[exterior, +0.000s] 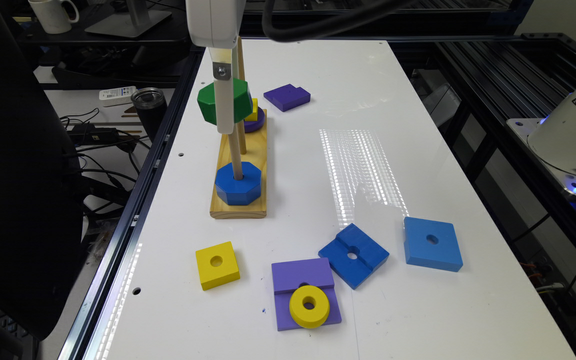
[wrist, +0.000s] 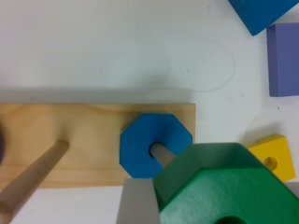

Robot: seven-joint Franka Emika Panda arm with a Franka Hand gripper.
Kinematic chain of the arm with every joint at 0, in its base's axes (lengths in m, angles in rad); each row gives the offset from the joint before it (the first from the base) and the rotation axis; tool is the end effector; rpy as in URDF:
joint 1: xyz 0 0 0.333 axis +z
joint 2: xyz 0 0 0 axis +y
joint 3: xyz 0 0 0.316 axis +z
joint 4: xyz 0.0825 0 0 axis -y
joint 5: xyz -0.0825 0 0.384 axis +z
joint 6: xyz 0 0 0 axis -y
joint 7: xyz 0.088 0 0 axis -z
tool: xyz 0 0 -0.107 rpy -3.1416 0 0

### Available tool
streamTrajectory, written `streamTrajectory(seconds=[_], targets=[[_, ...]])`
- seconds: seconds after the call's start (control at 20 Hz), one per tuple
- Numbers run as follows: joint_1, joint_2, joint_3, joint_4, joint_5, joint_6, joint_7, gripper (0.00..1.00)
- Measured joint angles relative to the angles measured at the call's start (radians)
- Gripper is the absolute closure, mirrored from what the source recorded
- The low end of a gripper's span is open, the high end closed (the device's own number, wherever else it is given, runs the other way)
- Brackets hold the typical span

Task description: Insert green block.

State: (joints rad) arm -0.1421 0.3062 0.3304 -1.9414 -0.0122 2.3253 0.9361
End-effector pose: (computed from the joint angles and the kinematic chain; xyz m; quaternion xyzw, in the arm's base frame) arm 0.6117 0.1063 0.3430 -0.9270 0.3696 -0.0164 0.0623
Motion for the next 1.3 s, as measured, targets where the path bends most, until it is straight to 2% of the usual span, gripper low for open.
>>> streamTrajectory(seconds=[0.75, 0.95, 1.3], targets=[[0.001, 0.009, 0.0, 0.0, -0.0062, 0.002, 0.005, 1.0], [0.0, 0.023, -0.002, 0.013, -0.0106, 0.006, 0.005, 1.0], [0.0, 0.03, -0.002, 0.02, -0.0125, 0.006, 0.005, 1.0]])
